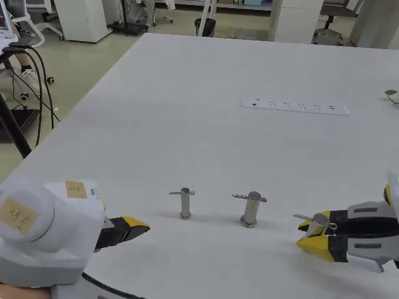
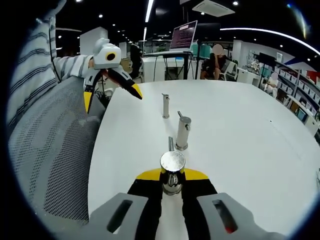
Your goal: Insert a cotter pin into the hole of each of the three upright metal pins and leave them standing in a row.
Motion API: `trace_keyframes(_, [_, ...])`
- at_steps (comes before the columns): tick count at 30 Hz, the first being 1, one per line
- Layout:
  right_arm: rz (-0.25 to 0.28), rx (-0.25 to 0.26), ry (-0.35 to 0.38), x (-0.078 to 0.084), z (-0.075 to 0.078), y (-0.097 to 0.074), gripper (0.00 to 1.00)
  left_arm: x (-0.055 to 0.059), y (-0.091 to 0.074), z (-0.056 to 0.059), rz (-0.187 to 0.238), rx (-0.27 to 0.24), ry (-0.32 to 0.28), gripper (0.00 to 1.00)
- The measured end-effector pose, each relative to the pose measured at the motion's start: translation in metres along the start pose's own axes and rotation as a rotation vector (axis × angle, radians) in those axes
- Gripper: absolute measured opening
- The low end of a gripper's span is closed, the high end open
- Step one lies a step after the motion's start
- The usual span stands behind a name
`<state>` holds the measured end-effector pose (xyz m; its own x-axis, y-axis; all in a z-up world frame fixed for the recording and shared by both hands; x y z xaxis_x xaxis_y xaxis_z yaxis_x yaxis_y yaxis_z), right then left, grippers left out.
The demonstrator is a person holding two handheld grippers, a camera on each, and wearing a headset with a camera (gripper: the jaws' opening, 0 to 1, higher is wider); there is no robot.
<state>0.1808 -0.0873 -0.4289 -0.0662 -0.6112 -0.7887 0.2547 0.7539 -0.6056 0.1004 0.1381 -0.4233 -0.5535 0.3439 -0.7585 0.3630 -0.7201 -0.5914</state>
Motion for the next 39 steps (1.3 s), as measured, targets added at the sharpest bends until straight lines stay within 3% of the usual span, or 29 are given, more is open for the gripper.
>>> trace_keyframes(13, [-0.026,-0.018,-0.056,0.013,0.028,-0.002,0.09,0.005,-0.003,0.0,-0.011,-0.018,-0.027,0.93])
trace_keyframes(17, [-0.047,-0.024,-0.071,0.019,0.031,0.004,0.09,0.004,-0.004,-0.002,-0.015,-0.032,-0.033,0.94])
trace_keyframes(39, [-0.016,-0.074,-0.081,0.025,0.036,0.015,0.09,0.006,0.0,0.005,-0.036,-0.026,-0.056,0.94])
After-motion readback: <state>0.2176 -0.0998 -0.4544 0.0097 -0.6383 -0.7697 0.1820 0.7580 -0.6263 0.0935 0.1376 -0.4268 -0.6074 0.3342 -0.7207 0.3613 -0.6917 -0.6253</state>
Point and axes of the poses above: the centre of the closed fingertips' face, and the gripper's own axes: y roughly forward along the fingers, z roughly to its right, x roughly out of its underside, the point moved 4 cm from there along -y, roughly backward along the fingers, and after that the axes turned 5 degrees about -y, right-handed, at the moved point
